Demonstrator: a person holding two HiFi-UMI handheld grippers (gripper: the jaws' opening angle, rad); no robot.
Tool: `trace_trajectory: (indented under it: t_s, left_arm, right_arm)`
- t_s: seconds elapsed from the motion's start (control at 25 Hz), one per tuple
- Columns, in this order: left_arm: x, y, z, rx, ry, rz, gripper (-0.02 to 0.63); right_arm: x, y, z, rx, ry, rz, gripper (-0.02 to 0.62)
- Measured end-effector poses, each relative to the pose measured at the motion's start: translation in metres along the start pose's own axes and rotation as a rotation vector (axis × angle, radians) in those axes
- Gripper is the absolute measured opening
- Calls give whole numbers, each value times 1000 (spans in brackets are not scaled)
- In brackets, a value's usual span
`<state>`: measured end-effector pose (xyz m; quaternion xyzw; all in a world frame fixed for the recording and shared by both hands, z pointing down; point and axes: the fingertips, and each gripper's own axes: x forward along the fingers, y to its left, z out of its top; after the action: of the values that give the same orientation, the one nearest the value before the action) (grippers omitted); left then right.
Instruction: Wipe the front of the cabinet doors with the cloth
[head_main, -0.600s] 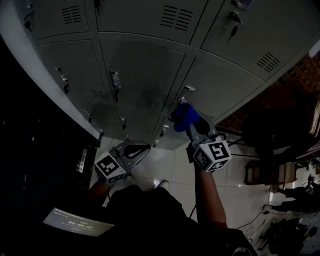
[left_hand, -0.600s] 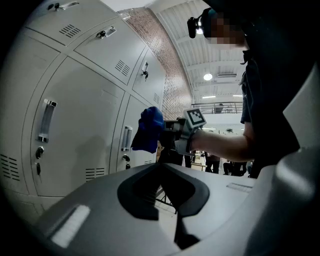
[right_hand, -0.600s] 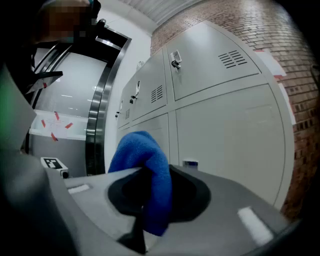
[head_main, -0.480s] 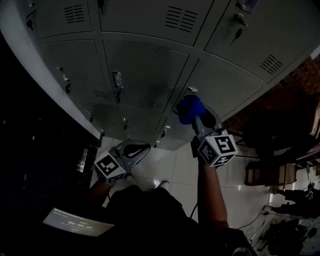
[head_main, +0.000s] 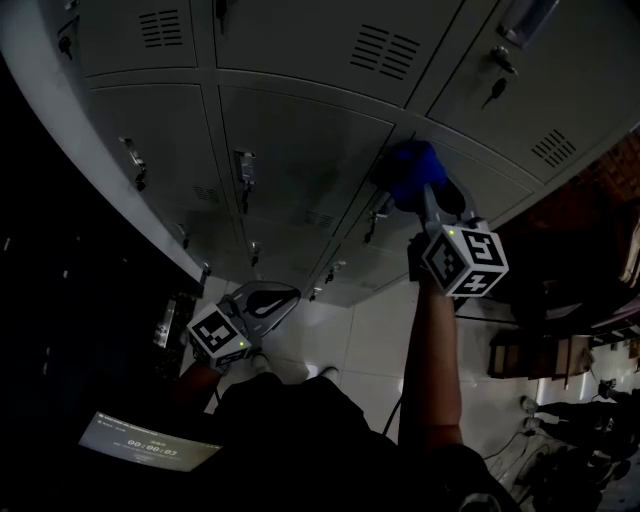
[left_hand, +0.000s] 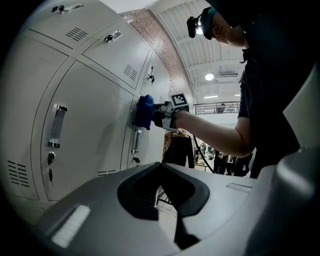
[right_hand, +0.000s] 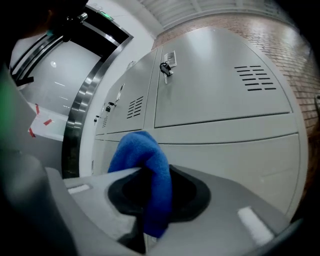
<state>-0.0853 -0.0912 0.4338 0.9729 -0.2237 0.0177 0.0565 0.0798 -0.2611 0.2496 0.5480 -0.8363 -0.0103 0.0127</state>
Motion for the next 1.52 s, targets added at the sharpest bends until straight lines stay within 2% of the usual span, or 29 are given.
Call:
trace_trajectory:
  t_s: [0.44,0.92,1.2,1.52]
  left_arm:
    - [18,5,4,-5,10,-17,3]
    - [65,-24,9,-10,2,-96,3]
    - [84,-41,2,3,6,-108,3]
    - [83,-48,5,13,5,-71,3]
  right_arm:
    - [-3,-21,4,-31,8,-38,72]
    - [-74,-133,3,-26,6,-238,72]
    - [-111,-193,-4,-2,-10,-341,72]
    - [-127,-211,-6,-1,-14,-383,72]
